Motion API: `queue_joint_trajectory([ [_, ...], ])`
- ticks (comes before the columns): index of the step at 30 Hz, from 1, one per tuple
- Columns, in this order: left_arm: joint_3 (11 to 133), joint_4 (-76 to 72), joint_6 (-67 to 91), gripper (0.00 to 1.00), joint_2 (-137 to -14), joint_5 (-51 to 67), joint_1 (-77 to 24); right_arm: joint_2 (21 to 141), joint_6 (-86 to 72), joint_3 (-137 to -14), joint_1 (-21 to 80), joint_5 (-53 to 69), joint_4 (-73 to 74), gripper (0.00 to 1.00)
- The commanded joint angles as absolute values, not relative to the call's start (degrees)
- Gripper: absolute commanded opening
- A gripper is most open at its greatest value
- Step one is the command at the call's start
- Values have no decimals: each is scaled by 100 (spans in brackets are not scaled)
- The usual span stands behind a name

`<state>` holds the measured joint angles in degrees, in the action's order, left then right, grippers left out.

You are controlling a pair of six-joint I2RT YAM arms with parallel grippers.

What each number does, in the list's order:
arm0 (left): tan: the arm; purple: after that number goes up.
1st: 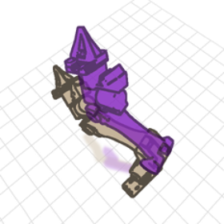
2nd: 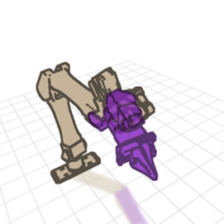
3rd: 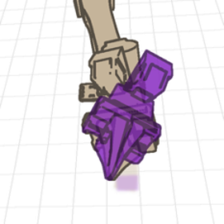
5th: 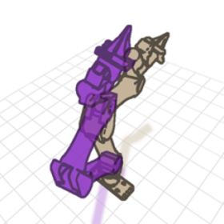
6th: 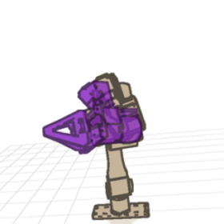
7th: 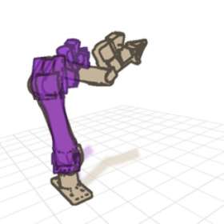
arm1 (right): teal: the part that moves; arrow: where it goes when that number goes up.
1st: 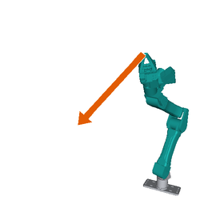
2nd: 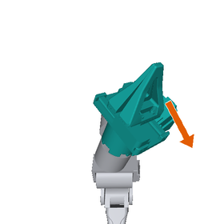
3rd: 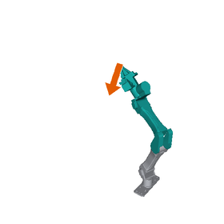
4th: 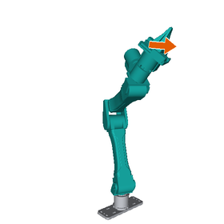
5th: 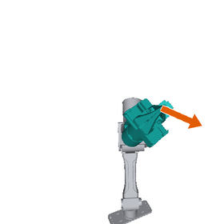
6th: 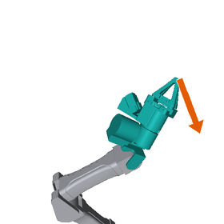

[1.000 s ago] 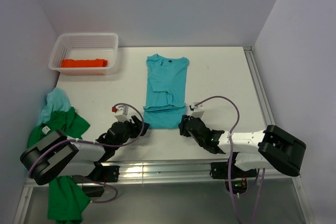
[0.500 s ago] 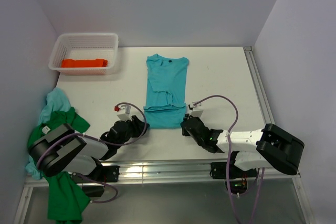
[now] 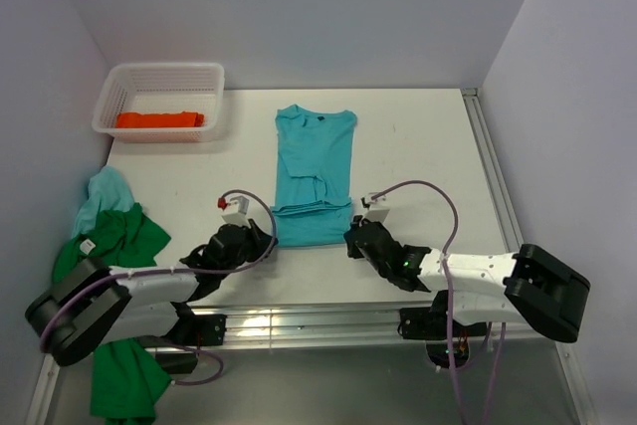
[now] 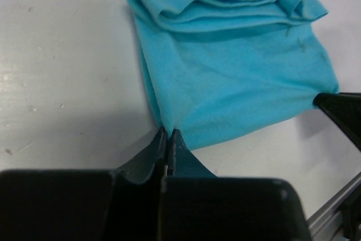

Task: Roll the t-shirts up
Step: Fold the tshirt

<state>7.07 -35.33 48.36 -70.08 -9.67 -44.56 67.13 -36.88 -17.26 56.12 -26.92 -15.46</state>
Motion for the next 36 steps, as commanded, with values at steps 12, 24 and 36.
queue_joint_trajectory([
  [12,1749,-695,5185,0,-5520,-633,-4430,5565,-3903,-2478,5616,-2795,-44,0],
  [24,1838,-457,5282,0,-5309,-545,-4412,5318,-4008,-2524,5555,-2462,396,0],
  [36,1468,-141,5625,0,-4834,-299,-4474,5115,-4588,-2232,5590,-1741,588,0],
])
